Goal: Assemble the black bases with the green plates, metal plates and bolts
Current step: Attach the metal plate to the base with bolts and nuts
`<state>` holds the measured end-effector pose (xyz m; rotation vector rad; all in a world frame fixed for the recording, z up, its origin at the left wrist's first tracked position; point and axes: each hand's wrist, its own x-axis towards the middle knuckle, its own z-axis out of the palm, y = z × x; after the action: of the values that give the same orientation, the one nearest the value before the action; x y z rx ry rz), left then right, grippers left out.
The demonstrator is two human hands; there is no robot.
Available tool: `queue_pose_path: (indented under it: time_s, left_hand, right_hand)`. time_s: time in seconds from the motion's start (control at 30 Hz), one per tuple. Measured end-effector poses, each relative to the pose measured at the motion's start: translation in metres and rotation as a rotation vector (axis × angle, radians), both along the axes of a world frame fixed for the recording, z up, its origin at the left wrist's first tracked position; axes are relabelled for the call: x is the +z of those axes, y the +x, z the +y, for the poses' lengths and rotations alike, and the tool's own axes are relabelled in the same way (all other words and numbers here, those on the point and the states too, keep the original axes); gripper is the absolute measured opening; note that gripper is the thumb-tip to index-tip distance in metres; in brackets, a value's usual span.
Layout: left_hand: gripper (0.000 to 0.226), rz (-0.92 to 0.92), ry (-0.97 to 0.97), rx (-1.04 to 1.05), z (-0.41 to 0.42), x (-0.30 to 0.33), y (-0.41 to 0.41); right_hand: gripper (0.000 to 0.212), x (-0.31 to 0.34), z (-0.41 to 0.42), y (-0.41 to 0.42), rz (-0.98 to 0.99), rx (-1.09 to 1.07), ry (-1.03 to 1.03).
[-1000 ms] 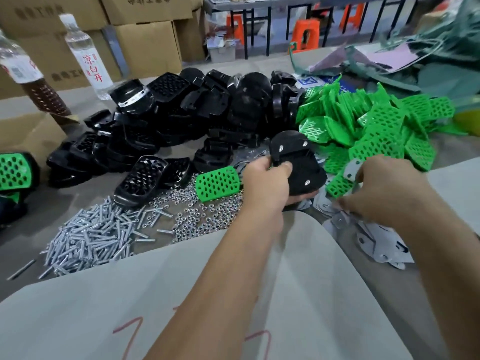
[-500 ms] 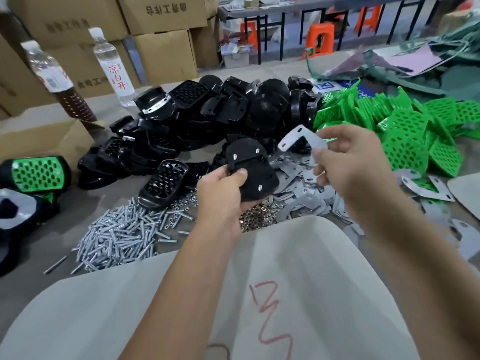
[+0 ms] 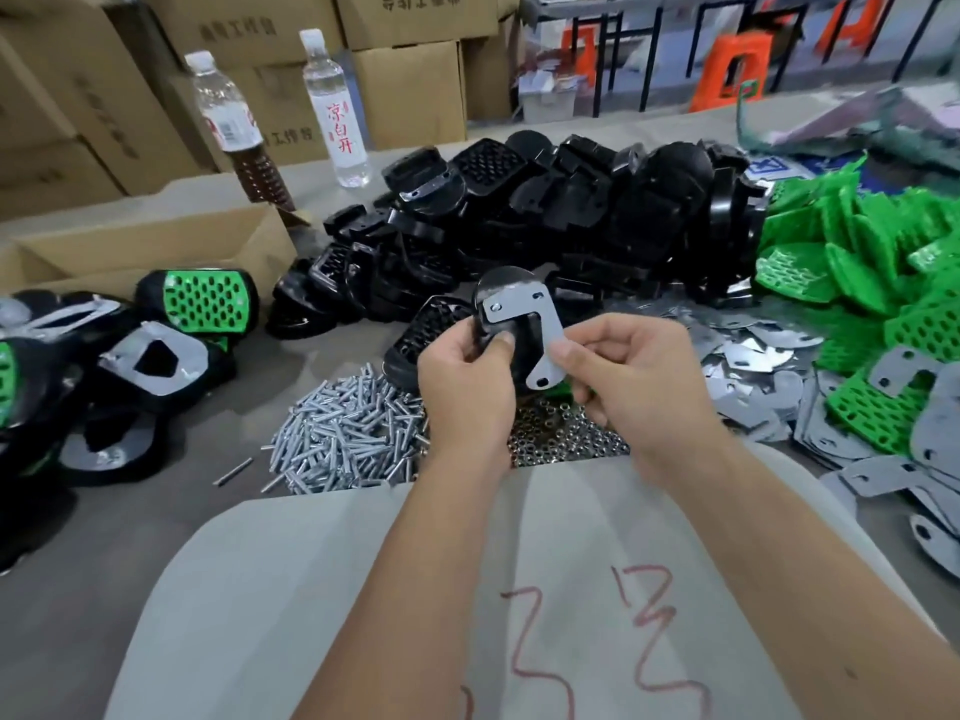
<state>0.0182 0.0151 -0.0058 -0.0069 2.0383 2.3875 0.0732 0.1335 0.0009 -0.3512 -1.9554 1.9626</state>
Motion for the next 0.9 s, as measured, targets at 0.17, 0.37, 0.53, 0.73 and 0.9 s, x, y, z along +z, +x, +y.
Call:
queue_pose_path:
  time_s: [0.17,0.37,0.53,0.73,0.9]
  left_hand:
    - [0.033,0.033,-0.003,-0.001,-0.001,-0.003,0.0]
    - [0.034,0.033,0.019,-0.01,-0.001,-0.003,0.0]
    - [0.026,0.035,0.032,-0.05,-0.003,-0.002,0.0]
    - [0.028,0.07,0.038,-0.117,-0.005,0.001,0.0]
    - [0.025,0.076,0.068,-0.17,-0.006,0.004,0.001]
  right_hand:
    - [0.021,-0.004,0.002,-0.004,-0.087,-0.05,0.07]
    - [0.037,0.004,0.004,-0.002,-0.197,0.057,0.071]
    - [0.047,0.012,0.008,0.003,-0.229,0.171,0.029]
    - [0.046,0.015,0.01,0.007,-0.214,0.207,-0.009]
    - [0.049,0.017,0.009,0.011,-0.199,0.207,-0.039]
